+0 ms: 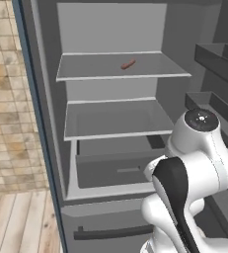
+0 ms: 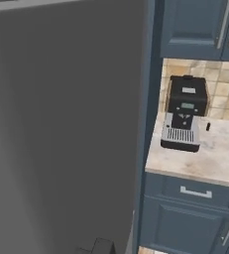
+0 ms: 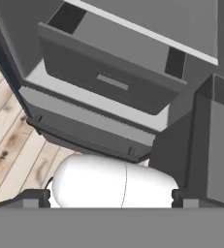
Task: Retrieve the sausage and cheese from the fridge and place them on the cutting board on the counter.
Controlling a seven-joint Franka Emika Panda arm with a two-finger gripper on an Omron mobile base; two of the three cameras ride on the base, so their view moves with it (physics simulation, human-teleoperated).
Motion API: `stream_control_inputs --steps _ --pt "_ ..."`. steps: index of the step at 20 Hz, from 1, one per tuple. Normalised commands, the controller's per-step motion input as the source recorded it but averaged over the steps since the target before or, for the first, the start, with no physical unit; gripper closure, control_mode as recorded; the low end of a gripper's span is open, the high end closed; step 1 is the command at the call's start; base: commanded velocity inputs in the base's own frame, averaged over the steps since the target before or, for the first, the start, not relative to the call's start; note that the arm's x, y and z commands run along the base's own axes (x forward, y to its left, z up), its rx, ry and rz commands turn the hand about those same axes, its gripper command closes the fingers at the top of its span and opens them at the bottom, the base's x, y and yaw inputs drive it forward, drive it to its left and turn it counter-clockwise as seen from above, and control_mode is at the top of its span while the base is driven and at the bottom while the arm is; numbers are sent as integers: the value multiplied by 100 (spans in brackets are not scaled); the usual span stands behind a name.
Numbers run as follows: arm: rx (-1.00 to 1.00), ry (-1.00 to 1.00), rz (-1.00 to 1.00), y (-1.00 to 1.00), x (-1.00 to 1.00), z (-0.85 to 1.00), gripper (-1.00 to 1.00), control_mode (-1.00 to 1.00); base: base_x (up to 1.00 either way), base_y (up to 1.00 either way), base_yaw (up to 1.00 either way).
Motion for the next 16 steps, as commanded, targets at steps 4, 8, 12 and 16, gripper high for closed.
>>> stream_control_inputs --steps 4,8,12,16 --pt "0 0 0 0 0 0 -100 100 8 11 -14" --pt "0 0 0 0 0 0 -100 100 0 1 -1" --pt "0 0 0 0 0 0 -100 100 0 0 0" --pt "0 0 0 0 0 0 -100 100 0 30 0"
